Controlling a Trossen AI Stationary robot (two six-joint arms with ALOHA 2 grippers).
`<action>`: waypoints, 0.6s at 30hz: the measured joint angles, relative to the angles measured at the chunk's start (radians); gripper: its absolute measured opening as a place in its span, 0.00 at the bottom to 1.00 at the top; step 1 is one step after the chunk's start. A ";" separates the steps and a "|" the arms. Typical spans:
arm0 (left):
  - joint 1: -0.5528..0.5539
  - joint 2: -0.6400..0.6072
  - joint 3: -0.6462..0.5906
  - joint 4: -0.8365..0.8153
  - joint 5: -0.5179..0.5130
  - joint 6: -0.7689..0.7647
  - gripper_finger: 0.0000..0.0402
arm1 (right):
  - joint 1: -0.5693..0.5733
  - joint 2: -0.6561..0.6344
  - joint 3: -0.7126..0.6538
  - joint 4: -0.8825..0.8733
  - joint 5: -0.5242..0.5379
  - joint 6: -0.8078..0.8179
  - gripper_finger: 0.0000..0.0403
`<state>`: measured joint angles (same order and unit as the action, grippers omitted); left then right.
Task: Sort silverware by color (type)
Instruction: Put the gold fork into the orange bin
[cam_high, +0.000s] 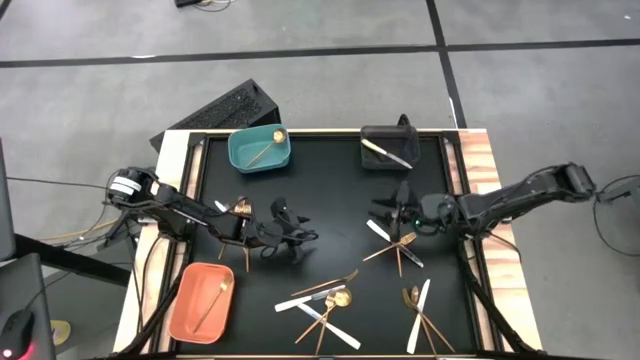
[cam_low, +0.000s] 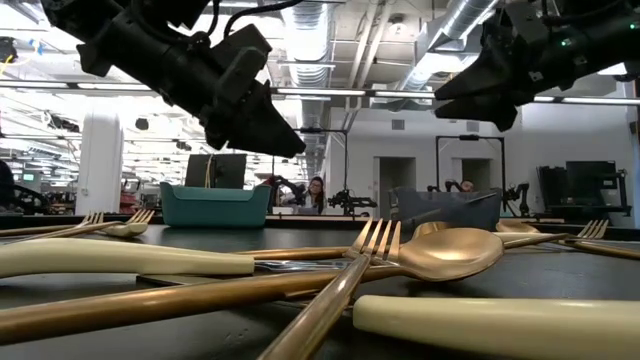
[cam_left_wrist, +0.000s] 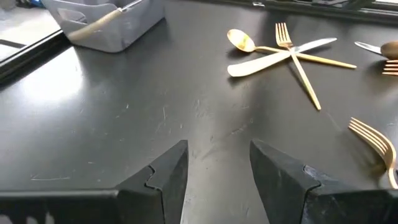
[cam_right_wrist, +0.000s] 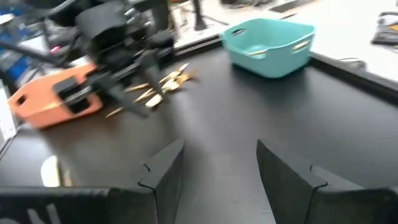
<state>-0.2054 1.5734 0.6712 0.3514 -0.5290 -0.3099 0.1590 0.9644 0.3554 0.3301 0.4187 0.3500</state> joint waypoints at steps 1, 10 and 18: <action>0.000 0.000 0.000 0.002 0.002 0.001 0.40 | 0.017 0.026 0.000 0.030 0.000 0.000 0.53; 0.000 0.000 0.000 0.005 0.182 0.081 0.40 | 0.058 0.258 0.000 0.251 0.000 0.000 0.53; -0.027 0.000 0.000 0.001 0.231 -0.013 0.40 | 0.041 0.318 0.000 0.340 0.000 0.042 0.53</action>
<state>-0.2328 1.5734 0.6712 0.3527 -0.2976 -0.3229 0.2002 1.2827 0.3556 0.6700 0.4191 0.3920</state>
